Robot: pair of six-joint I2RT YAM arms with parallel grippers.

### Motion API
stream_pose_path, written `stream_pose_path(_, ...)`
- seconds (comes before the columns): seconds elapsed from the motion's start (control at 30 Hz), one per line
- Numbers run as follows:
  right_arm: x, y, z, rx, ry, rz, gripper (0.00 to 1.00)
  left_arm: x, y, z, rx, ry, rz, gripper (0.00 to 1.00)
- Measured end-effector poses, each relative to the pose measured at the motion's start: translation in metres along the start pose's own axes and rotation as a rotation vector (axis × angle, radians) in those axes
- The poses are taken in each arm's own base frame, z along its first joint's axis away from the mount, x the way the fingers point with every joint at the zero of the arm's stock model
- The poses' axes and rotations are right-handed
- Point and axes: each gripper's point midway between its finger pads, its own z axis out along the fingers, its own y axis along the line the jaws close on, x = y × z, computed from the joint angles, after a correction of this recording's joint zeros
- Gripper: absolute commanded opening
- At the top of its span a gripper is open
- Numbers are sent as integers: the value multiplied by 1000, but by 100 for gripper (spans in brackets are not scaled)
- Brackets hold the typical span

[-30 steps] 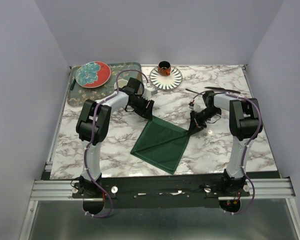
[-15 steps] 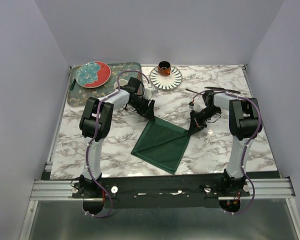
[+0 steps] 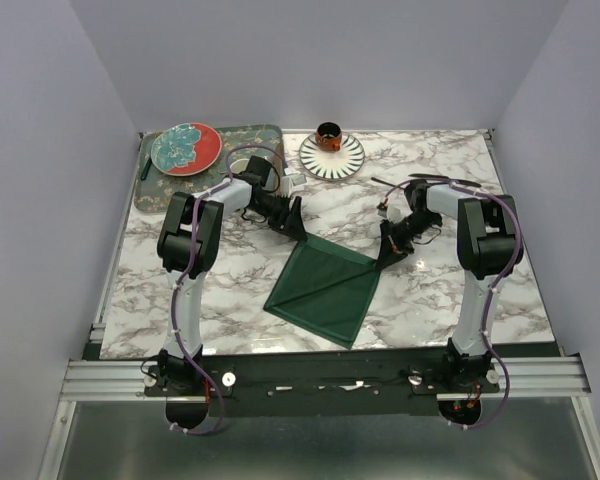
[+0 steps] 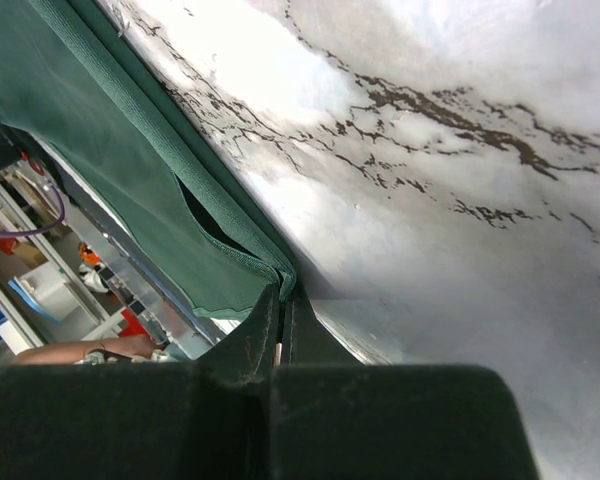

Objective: Fold the napkin into a case and place the utensils inside
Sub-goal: Pick up the upper triangle-folded napkin from the center of the board.

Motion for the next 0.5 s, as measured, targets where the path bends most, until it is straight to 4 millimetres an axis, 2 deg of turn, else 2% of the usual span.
stream_pose_path(0.13, 0, 0, 0, -1, 6, -1, 1, 2, 2, 1, 5, 2, -20, 48)
stream_pose_path(0.5, -7, -1, -1, -1, 20, -16, 1, 7, 5, 5, 26, 12, -42, 36)
